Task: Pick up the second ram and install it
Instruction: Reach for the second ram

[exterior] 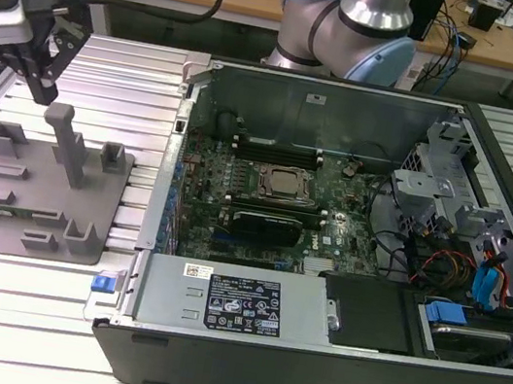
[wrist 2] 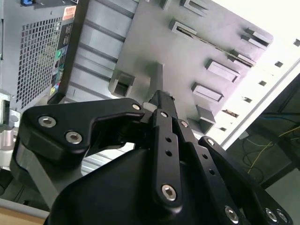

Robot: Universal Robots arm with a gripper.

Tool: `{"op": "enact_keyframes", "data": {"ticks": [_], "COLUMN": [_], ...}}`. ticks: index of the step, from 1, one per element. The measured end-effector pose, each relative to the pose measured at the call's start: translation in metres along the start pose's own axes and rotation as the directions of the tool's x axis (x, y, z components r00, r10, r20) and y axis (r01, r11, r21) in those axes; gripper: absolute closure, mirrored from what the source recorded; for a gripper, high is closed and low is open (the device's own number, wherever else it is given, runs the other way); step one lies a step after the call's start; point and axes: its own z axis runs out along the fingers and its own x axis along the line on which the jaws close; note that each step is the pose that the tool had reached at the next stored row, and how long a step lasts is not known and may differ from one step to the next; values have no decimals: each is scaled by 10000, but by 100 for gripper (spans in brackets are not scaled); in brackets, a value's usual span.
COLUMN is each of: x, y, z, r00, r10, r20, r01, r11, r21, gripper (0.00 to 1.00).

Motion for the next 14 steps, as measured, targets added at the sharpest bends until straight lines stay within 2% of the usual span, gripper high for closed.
{"op": "enact_keyframes", "data": {"ticks": [1,5,7,11,14], "x": [20,180,215,310,352], "y": [-3,-39,-47,-110,-164], "z": [6,54,69,146,200], "r00": [10000,10000,10000,10000,10000], "r10": [0,0,0,0,0], "r20": [0,0,0,0,0], "r01": [0,0,0,0,0], "r11": [10000,10000,10000,10000,10000], "r21": [0,0,0,0,0], "gripper": [92,92,92,92,92]}}
